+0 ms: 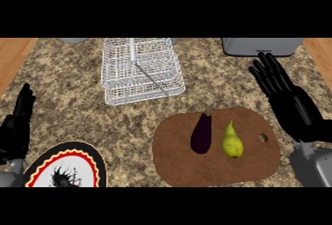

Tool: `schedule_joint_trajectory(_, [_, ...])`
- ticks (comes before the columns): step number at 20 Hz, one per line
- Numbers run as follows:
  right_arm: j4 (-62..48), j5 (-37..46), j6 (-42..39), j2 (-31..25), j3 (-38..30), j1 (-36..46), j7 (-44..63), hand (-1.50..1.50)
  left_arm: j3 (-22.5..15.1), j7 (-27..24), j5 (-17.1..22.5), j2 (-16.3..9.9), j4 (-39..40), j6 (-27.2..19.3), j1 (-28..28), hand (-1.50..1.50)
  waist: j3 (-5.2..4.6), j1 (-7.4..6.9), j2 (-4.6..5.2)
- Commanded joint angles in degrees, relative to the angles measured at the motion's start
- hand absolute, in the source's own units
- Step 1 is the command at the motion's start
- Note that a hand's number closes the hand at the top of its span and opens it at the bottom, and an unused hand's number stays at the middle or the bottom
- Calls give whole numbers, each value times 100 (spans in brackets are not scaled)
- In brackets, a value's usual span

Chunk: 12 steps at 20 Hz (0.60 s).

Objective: Pick the eggplant from the cutting board and place it in the tiered basket

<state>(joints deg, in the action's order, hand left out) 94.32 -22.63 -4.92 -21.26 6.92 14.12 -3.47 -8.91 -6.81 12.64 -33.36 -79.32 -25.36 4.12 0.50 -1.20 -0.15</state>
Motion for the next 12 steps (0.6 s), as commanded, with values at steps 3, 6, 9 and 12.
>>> schedule_joint_trajectory(3, [-557,-576,90,230,-751,162,-77,150,-477,219,-194,602,-516,-56,268,0,-42,128,24])
schedule_joint_trajectory(6, [-1123,-1235,428,389,-1475,491,68,150,-823,65,-167,1039,-724,36,513,0,-40,141,57])
schedule_joint_trajectory(9, [-1859,-859,1077,622,-1323,-32,389,-150,-1022,117,-105,1245,-784,101,443,0,-42,94,89])
schedule_joint_trajectory(12, [-1863,-2341,-447,1107,-1368,-78,433,-150,-1143,528,-167,1429,-855,-81,698,0,-21,135,55])
